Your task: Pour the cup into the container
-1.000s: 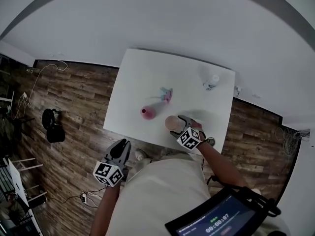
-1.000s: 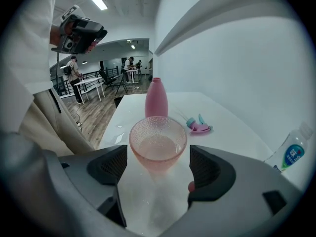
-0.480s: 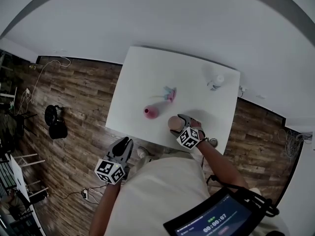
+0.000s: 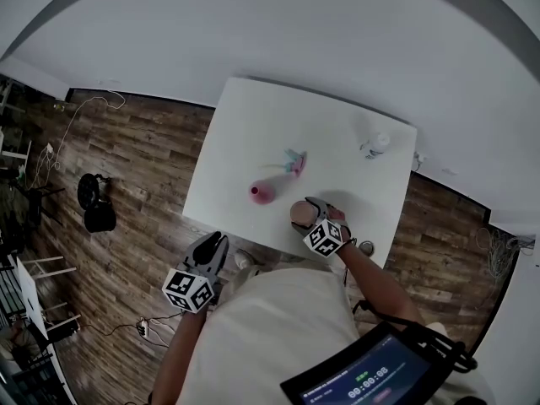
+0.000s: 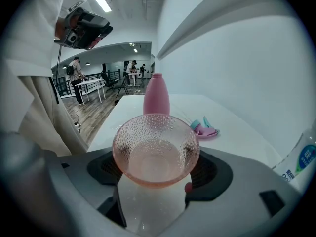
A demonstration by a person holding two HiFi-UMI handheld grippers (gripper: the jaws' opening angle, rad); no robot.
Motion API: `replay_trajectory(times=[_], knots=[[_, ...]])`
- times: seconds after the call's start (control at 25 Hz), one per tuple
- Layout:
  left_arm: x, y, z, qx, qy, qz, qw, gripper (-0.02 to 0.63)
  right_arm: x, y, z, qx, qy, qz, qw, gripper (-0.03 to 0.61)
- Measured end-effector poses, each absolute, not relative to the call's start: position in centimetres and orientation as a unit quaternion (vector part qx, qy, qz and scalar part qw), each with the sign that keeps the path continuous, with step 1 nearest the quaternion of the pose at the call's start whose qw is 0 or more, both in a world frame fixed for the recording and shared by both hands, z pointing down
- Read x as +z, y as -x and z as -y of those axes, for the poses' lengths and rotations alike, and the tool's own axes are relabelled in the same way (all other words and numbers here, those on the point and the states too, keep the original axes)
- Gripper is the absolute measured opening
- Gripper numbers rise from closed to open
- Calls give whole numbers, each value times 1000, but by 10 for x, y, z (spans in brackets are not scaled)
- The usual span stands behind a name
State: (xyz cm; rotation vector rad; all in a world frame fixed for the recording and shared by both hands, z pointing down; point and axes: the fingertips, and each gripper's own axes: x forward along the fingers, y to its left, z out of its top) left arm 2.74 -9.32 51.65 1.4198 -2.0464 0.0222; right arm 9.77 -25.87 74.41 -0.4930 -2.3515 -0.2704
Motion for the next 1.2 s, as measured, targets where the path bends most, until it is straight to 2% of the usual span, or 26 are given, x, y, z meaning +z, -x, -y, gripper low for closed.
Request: replay_trajectory(times=[0.52, 1.2], knots=[[518, -16, 92, -4, -536, 782, 318, 64, 728, -95, 260, -62, 147, 908, 386, 374], [516, 40, 83, 6, -629, 716, 302, 64, 633, -62, 228, -14, 83, 908, 409, 374]])
